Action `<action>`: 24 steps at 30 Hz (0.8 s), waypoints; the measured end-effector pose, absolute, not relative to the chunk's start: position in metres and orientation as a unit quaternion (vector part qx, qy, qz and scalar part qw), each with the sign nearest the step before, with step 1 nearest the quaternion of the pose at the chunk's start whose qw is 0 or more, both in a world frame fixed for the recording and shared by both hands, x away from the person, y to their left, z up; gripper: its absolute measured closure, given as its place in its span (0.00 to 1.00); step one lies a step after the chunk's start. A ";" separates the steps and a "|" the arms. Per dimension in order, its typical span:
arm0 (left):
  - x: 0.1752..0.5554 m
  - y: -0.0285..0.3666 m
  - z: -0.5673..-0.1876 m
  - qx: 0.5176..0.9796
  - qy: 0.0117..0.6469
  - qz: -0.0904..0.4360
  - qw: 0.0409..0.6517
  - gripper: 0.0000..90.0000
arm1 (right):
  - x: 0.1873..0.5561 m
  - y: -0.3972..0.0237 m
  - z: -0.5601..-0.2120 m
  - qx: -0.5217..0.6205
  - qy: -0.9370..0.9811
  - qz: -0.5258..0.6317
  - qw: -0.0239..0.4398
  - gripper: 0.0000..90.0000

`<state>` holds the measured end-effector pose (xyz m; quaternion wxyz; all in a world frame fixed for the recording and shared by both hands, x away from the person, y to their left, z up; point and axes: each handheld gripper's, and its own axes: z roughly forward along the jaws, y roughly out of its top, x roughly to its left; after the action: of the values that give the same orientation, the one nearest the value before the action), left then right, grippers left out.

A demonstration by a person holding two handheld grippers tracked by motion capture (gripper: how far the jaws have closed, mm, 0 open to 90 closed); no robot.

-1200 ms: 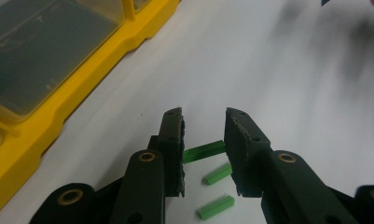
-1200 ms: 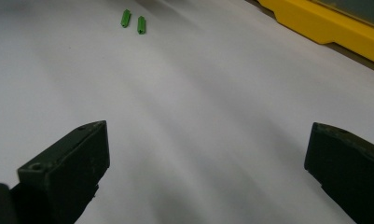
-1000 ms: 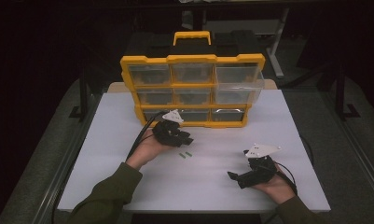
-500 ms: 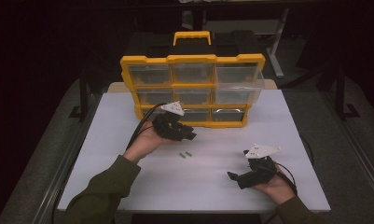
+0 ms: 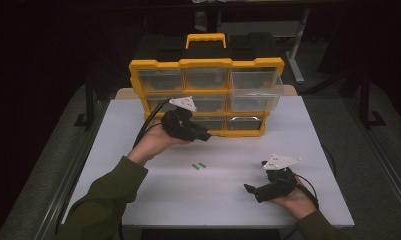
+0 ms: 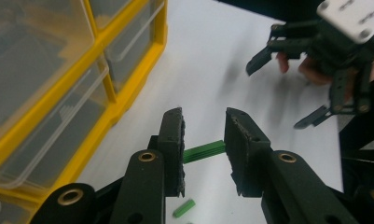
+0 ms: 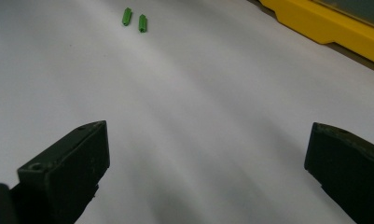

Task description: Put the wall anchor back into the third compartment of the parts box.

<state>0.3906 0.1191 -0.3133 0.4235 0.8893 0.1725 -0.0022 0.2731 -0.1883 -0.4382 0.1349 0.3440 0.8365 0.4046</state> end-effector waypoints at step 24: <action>0.399 0.113 -0.232 0.882 0.140 -0.014 0.449 0.76 | 0.273 -0.189 -0.438 0.344 0.836 0.404 0.137 0.00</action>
<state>0.3991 0.1133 -0.2321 0.4489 0.8824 0.1403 -0.0139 0.2732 -0.1887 -0.4385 0.1369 0.3439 0.8363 0.4044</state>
